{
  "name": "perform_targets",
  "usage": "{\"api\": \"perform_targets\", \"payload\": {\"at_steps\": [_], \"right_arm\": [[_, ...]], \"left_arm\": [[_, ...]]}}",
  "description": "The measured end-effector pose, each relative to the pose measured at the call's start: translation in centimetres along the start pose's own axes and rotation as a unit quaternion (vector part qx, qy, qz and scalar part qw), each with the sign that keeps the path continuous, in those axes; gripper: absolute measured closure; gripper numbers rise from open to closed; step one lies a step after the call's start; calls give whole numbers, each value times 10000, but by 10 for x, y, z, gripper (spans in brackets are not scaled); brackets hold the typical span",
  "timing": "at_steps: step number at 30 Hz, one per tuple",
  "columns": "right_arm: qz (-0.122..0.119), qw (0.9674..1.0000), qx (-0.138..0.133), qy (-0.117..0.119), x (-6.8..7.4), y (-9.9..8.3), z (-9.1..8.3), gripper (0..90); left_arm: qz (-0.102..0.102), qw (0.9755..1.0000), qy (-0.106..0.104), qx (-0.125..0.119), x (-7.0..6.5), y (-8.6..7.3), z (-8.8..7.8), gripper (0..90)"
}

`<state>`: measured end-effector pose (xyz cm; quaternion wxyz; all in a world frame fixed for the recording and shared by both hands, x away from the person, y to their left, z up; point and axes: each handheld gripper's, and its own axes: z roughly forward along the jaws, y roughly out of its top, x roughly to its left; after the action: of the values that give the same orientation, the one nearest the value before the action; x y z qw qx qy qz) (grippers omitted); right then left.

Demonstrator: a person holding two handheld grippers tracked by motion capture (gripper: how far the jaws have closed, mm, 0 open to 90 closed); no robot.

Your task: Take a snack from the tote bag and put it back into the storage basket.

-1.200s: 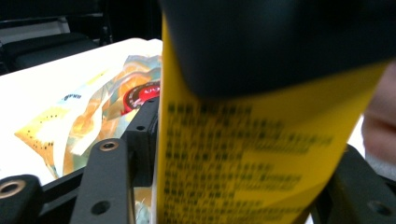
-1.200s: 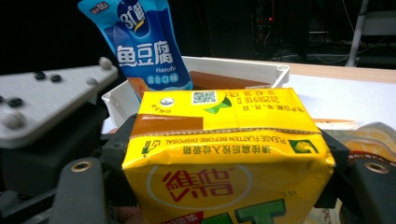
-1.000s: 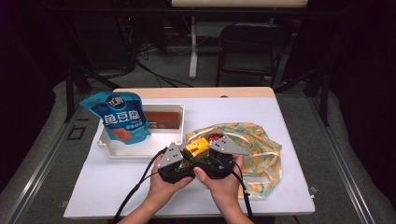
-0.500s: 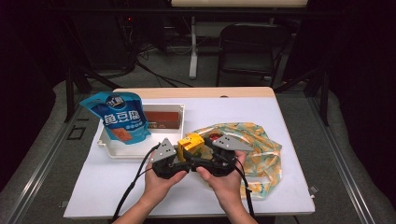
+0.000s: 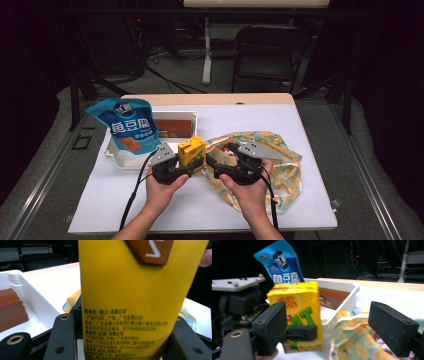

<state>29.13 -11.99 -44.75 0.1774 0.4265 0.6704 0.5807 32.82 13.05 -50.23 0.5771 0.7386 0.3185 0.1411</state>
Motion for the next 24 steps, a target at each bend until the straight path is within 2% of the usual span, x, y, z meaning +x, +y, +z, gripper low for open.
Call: {"api": "perform_targets", "payload": {"at_steps": [1, 2, 6, 9, 10, 13, 14, 16, 18, 21, 24], "right_arm": [[24, 10000, -1, -10, -2, -1, 0, 155], [-18, 10000, 38, -45, -5, -1, -2, 156], [-92, 9997, 101, -201, -17, -5, -9, 168], [-77, 9993, 135, -354, -30, -12, -19, 179], [-51, 9990, 144, -421, -35, -15, -22, 183], [66, 9981, 173, -594, -50, -23, -31, 191], [80, 9977, 191, -651, -55, -24, -34, 195], [99, 9971, 160, -736, -62, -26, -38, 200], [162, 9966, 109, -805, -68, -28, -42, 203], [95, 9959, 146, -891, -76, -28, -47, 208], [95, 9951, 136, -971, -83, -30, -50, 211]], "left_arm": [[-24, 10000, -8, -12, 3, 0, -2, 511], [-63, 9999, 125, -29, 5, -1, -3, 510], [-181, 9998, 98, -3, 18, -1, -8, 510], [-172, 9997, 198, -28, 23, -2, -11, 510], [-154, 9997, 164, -20, 25, -2, -12, 511], [-152, 9996, 242, -40, 28, -2, -14, 511], [-166, 9992, 359, -98, 28, -2, -14, 511], [-171, 9993, 314, -67, 32, -2, -15, 511], [-159, 9991, 377, -84, 35, -3, -16, 511], [-153, 9988, 441, -129, 40, -4, -18, 512], [-239, 9987, 419, -187, 47, -5, -20, 512]]}}
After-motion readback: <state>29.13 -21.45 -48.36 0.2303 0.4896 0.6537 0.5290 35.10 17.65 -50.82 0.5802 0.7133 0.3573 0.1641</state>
